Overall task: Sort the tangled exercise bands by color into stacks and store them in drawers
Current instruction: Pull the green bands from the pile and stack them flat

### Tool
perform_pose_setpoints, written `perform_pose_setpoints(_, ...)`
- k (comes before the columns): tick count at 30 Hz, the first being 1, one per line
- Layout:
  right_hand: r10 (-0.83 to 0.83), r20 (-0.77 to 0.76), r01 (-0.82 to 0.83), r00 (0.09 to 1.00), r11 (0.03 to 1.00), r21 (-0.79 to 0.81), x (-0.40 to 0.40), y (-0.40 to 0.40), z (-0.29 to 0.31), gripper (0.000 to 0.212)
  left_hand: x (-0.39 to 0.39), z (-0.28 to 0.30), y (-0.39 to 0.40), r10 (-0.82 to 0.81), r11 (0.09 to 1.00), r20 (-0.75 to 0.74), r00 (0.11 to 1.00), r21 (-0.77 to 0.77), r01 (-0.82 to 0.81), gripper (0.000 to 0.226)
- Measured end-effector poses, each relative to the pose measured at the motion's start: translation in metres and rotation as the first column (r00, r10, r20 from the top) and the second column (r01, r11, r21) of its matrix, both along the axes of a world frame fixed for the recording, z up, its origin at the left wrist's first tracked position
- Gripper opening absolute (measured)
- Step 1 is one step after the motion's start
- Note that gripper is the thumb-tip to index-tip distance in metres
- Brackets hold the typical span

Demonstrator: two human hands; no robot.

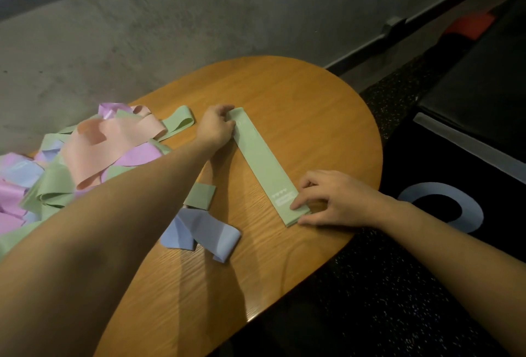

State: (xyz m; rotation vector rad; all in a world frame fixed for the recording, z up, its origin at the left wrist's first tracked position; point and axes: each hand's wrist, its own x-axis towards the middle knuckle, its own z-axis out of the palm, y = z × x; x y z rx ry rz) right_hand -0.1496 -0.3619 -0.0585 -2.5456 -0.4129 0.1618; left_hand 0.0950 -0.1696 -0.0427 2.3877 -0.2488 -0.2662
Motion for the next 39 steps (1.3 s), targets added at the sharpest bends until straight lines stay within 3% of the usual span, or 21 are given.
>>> perform_pose_setpoints(3,-0.021,0.016,0.021,1.000,1.000,0.013,0.000,0.001,-0.003,0.043,0.003,0.000,-0.002,-0.028,0.998,0.027,0.999,0.060,0.027,0.041)
perform_pose_setpoints(7,-0.045,0.049,0.042,0.998,0.997,0.061,-0.003,0.001,-0.009,0.035,0.007,0.003,-0.004,0.069,0.995,-0.078,0.995,-0.062,-0.074,0.031)
perform_pose_setpoints(10,-0.048,0.039,0.045,0.998,0.996,0.073,-0.003,0.002,-0.008,0.027,0.009,0.005,-0.006,0.064,0.995,-0.102,0.993,-0.070,-0.072,0.027)
perform_pose_setpoints(18,-0.011,0.004,0.011,1.000,1.000,0.019,-0.002,-0.001,-0.004,0.027,0.014,0.000,-0.010,0.104,0.995,-0.052,0.993,-0.006,-0.104,0.028)
perform_pose_setpoints(23,-0.015,-0.007,0.015,1.000,1.000,-0.006,-0.003,0.000,0.000,0.020,0.015,0.004,-0.008,0.083,0.996,-0.088,0.993,-0.014,-0.084,0.027)
perform_pose_setpoints(28,-0.025,-0.112,0.023,0.993,0.999,-0.025,-0.004,0.003,0.015,0.021,0.001,0.014,0.000,-0.003,1.000,-0.129,0.992,-0.015,0.001,0.037)
perform_pose_setpoints(33,-0.072,-0.141,0.060,0.987,0.995,-0.085,-0.008,0.012,0.029,0.035,-0.028,0.030,0.024,-0.115,0.993,-0.041,0.992,-0.023,0.115,0.031)
perform_pose_setpoints(39,-0.197,-0.015,0.196,0.980,0.980,-0.019,-0.008,0.040,0.041,0.026,-0.079,0.048,0.073,-0.197,0.975,0.135,0.971,-0.078,0.209,0.019)
